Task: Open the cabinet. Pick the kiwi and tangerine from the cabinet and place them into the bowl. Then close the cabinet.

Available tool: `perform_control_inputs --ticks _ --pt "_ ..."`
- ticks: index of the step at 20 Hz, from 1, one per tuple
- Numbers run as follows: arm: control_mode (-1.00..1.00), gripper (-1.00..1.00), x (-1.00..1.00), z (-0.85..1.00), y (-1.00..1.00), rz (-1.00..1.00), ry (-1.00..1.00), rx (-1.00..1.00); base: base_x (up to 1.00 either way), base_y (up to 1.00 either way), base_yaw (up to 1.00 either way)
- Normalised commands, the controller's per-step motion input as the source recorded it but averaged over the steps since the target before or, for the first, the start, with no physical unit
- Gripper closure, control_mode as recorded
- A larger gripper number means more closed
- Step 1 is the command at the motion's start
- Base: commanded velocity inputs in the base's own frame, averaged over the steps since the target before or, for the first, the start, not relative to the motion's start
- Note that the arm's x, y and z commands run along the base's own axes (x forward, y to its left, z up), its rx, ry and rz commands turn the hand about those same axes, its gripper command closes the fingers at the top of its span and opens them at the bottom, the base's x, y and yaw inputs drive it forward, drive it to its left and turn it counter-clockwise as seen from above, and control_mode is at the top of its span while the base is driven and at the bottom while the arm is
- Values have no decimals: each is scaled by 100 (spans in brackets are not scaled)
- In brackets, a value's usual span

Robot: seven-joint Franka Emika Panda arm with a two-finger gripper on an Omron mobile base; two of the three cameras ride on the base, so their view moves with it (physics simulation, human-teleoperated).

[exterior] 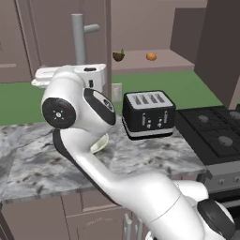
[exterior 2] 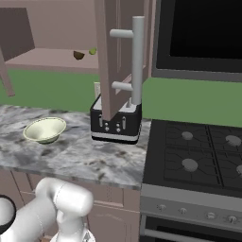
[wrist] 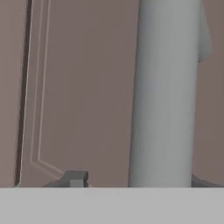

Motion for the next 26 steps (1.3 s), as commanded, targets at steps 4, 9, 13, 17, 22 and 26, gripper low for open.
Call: perform_control_inputs --ticks 4,9,13,17,22,26 --pt "-100 -100 -42 0 16 0 0 0 0 0 0" --pt "-100 -100 -71 -12 17 0 0 0 0 0 0" --pt "-100 -100 -92 -1 0 0 -9 1 0 0 0" --pt "-100 -100 -100 1 -37 0 -5 15 0 0 0" --pt "-100 -100 -75 0 -89 0 0 27 0 0 0" --pt "-100 -100 -3 0 -100 17 -3 22 0 0 0"
